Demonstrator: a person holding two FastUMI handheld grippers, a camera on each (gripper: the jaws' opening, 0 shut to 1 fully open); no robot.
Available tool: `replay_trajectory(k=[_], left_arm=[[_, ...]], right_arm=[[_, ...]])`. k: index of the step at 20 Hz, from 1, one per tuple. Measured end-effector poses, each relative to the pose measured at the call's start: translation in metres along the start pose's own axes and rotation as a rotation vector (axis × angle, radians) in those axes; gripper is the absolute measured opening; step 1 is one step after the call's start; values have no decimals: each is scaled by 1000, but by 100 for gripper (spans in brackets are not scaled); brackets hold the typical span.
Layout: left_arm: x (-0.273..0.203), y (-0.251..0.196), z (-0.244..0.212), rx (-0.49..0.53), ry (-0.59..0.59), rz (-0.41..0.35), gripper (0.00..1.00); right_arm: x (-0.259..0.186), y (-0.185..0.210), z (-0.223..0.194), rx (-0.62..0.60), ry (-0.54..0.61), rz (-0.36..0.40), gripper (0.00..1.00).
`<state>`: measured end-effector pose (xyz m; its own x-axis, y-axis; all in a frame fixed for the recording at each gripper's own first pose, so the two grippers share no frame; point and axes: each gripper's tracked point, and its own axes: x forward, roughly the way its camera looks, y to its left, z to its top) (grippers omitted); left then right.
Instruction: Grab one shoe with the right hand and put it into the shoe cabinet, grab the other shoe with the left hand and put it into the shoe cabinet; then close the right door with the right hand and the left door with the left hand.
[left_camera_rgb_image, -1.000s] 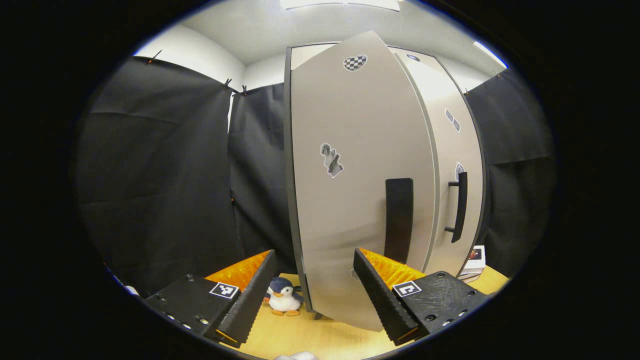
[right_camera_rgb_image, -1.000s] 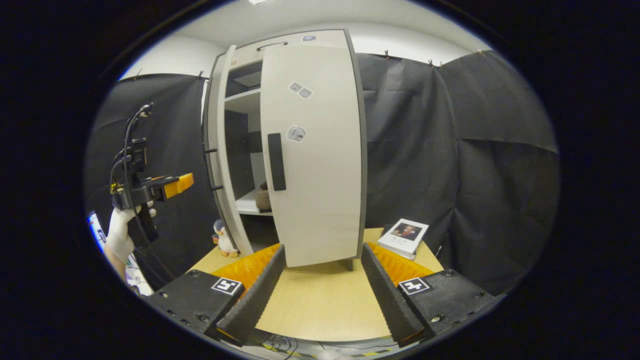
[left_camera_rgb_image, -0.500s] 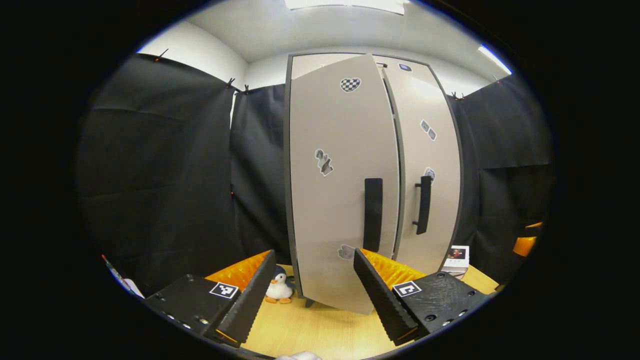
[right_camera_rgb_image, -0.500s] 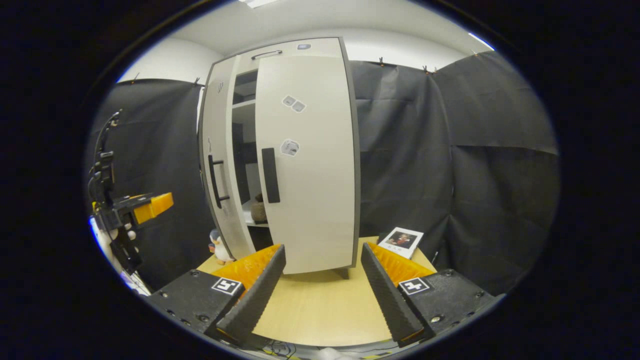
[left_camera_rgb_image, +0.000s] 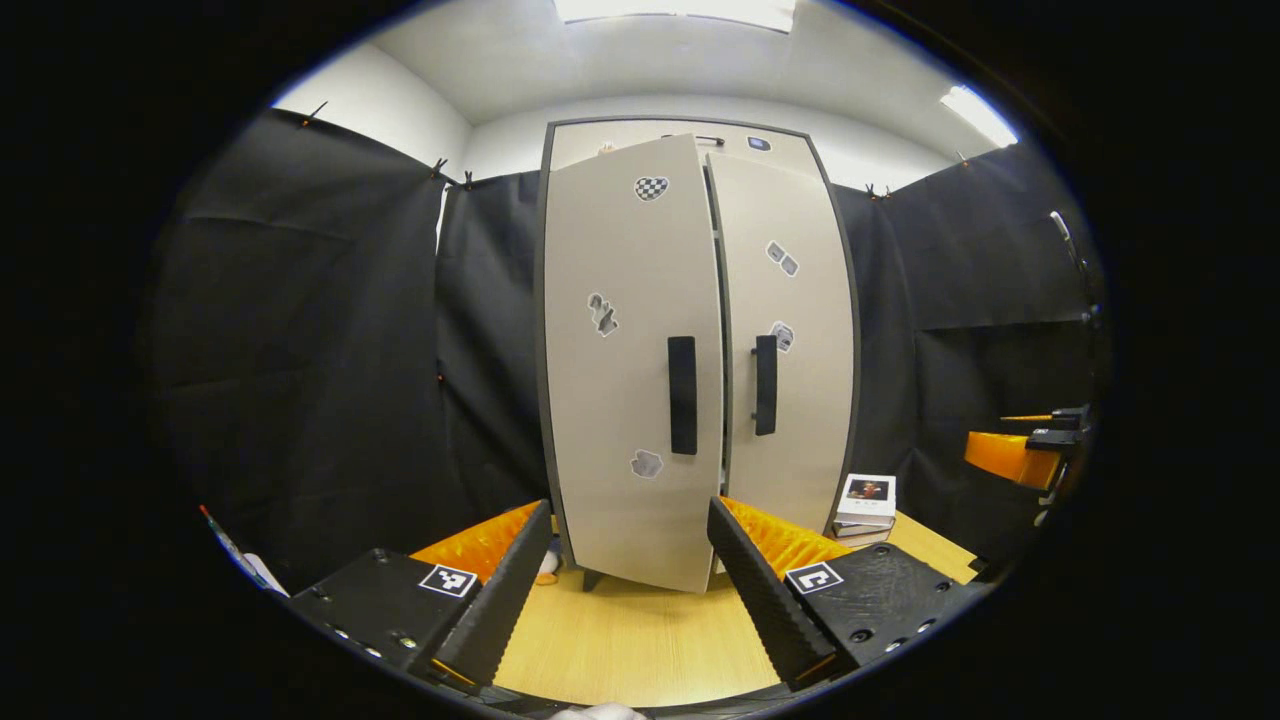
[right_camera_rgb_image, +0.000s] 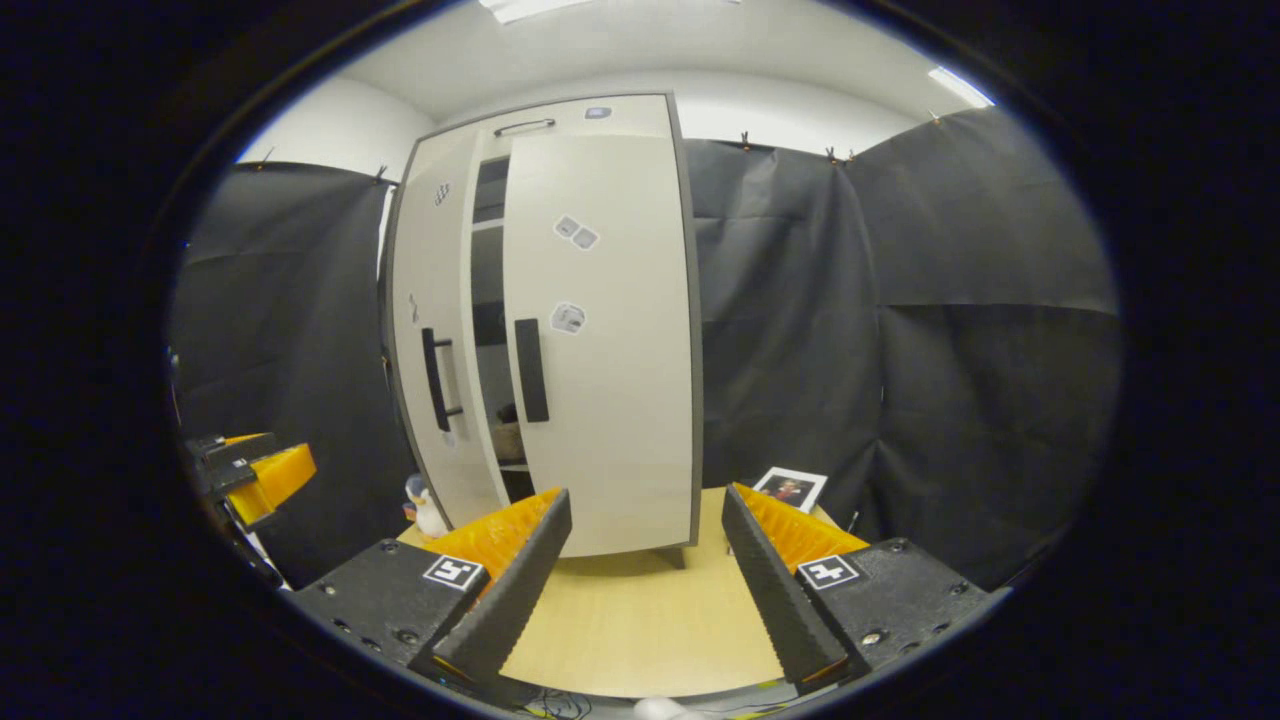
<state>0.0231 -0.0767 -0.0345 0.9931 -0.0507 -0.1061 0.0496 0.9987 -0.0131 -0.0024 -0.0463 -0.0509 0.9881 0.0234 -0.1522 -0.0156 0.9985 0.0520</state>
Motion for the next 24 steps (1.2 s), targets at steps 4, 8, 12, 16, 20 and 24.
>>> replay_trajectory(k=[4, 8, 12, 16, 20, 24], left_arm=[[-4, -3, 5, -8, -15, -20, 96], [-4, 0, 12, -12, -36, -21, 96], [-6, 3, 15, -13, -41, -16, 96], [-8, 6, 16, -13, -44, -12, 96], [-10, 10, 18, -9, -51, -3, 96], [-10, 14, 21, -20, -57, 3, 96]], right_arm=[[-9, 7, 7, -9, -35, -5, 99], [-14, 9, 9, -10, -42, -10, 99], [-16, 13, 8, -14, -40, -6, 99], [-17, 17, 10, -19, -44, 0, 99], [-18, 22, 13, -26, -49, 10, 99], [-20, 29, 14, -31, -51, 20, 100]])
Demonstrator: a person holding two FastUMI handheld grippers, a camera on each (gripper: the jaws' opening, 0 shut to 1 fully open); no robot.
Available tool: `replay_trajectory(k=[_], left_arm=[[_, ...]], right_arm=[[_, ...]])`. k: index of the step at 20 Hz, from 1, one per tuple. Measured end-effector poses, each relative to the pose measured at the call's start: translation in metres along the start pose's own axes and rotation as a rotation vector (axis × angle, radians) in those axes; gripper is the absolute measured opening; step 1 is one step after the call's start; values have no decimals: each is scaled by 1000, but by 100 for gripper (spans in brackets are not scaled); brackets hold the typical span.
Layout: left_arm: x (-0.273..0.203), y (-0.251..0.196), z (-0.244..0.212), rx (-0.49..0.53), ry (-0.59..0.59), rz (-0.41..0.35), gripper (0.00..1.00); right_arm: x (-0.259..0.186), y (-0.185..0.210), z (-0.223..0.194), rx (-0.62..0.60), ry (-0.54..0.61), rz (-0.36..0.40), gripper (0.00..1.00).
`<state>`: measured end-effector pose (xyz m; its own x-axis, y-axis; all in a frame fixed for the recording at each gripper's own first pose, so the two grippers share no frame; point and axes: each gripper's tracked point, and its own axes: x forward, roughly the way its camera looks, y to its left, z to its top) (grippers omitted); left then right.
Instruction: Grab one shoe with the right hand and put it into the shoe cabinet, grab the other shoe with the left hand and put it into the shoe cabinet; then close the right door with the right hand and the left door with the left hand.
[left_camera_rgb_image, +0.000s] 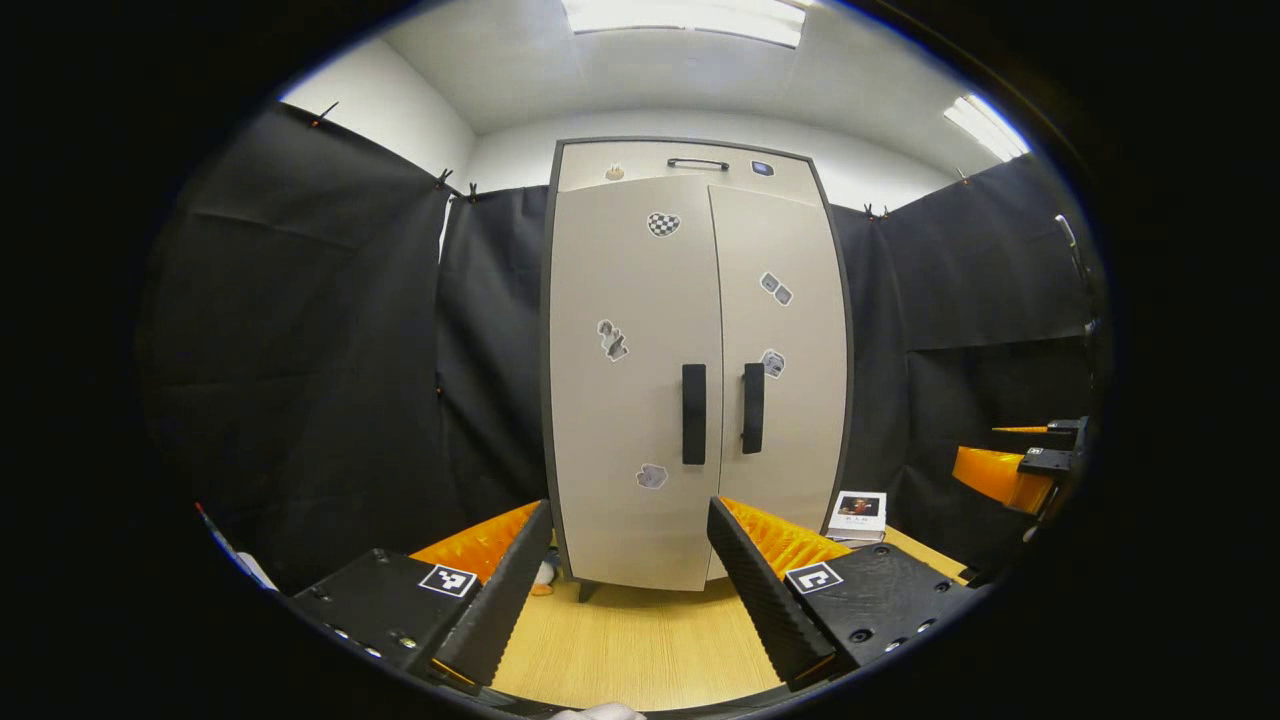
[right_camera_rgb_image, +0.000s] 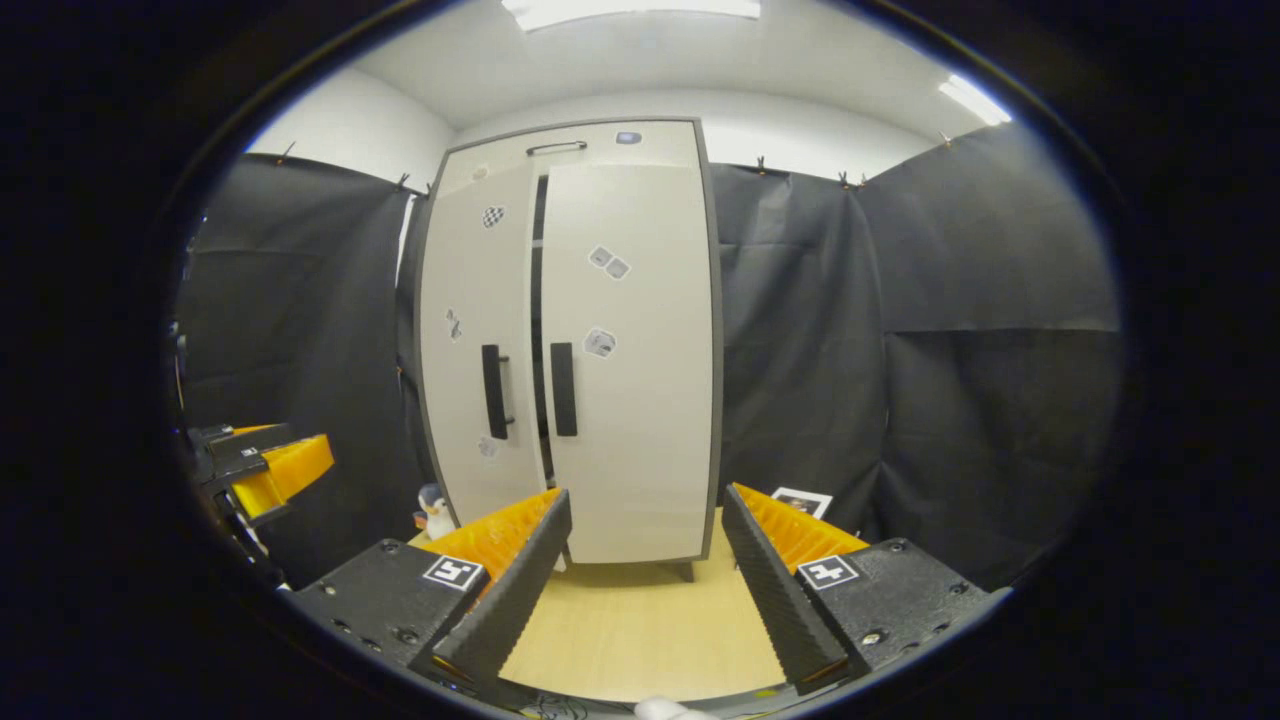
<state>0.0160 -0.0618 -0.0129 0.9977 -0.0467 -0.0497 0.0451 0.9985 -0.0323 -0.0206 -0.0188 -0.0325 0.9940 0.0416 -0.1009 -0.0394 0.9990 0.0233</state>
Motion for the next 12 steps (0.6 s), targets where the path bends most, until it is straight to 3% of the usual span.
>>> replay_trajectory(k=[12], left_arm=[[-5, 3, 0, 9, 2, -6, 96]], right_arm=[[-6, 7, 0, 11, -2, 0, 99]])
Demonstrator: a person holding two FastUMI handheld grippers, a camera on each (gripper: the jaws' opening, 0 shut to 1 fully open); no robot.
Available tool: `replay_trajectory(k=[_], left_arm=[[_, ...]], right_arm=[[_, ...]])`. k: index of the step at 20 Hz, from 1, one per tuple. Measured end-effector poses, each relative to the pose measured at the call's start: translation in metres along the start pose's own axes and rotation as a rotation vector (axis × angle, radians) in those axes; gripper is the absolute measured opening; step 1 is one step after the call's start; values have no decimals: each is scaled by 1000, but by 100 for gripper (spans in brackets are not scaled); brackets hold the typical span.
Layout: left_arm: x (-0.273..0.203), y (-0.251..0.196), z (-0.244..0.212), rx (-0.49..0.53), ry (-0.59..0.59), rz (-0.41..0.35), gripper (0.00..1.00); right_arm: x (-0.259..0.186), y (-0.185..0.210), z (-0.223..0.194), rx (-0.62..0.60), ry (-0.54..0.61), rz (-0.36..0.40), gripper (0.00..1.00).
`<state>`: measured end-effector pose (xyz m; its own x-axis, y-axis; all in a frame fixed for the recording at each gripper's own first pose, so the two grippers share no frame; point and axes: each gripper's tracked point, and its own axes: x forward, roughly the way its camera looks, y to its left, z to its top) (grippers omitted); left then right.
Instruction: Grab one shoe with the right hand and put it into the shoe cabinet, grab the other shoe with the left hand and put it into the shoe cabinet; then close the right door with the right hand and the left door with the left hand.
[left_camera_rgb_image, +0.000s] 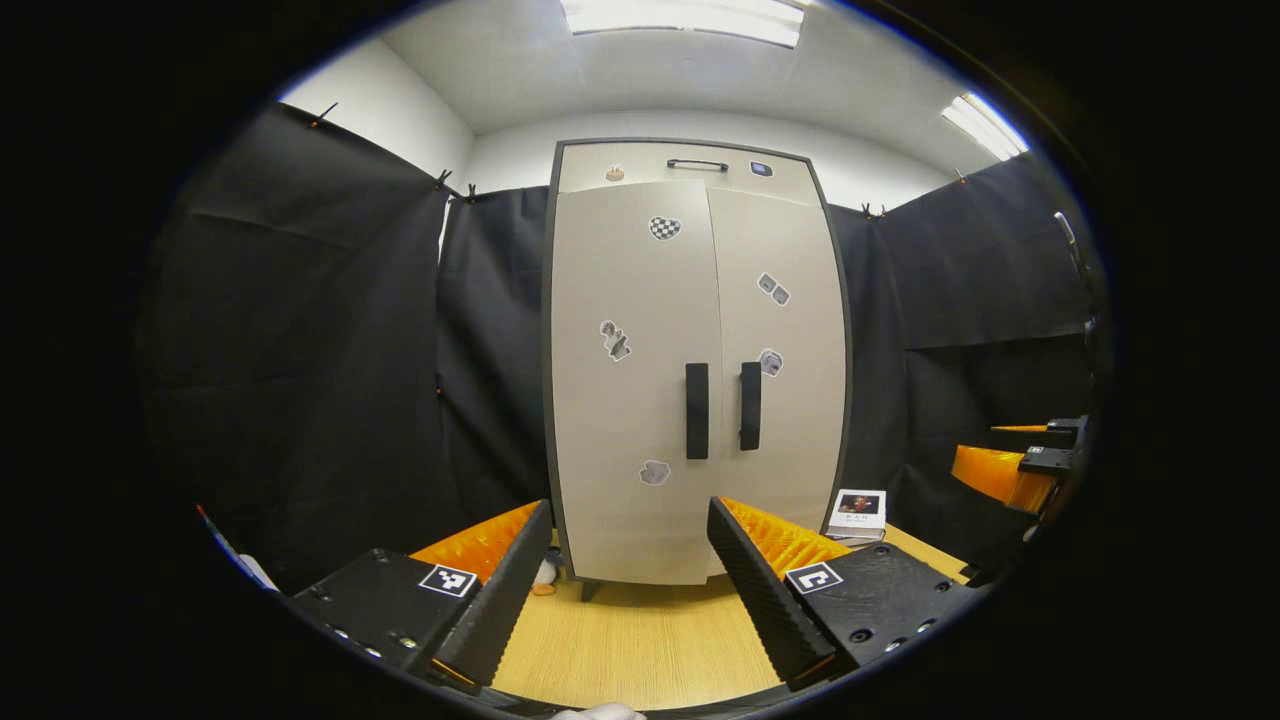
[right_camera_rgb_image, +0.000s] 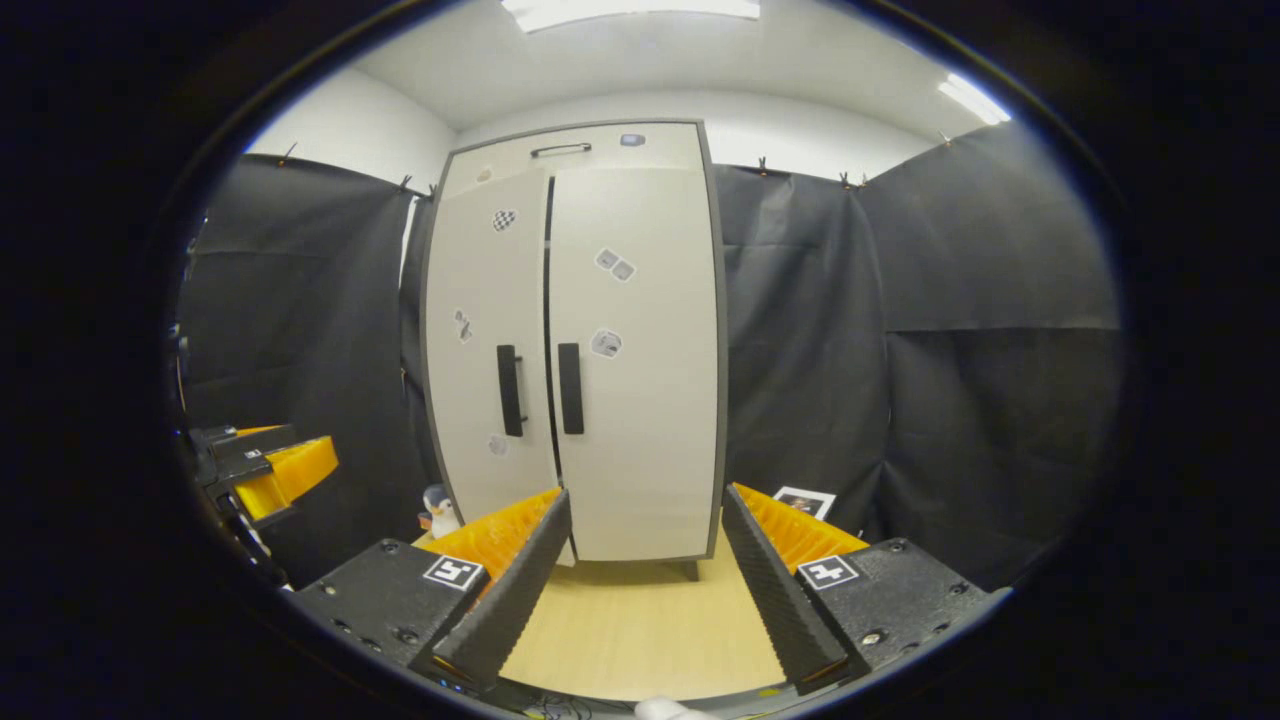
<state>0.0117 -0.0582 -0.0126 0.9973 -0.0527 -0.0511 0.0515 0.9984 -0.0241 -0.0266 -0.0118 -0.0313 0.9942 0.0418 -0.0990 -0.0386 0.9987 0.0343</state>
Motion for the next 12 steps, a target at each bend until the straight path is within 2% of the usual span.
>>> replay_trajectory(k=[12], left_arm=[[-3, 5, 2, 3, -2, -5, 96]], right_arm=[[-2, 6, -1, -4, 7, -4, 99]])
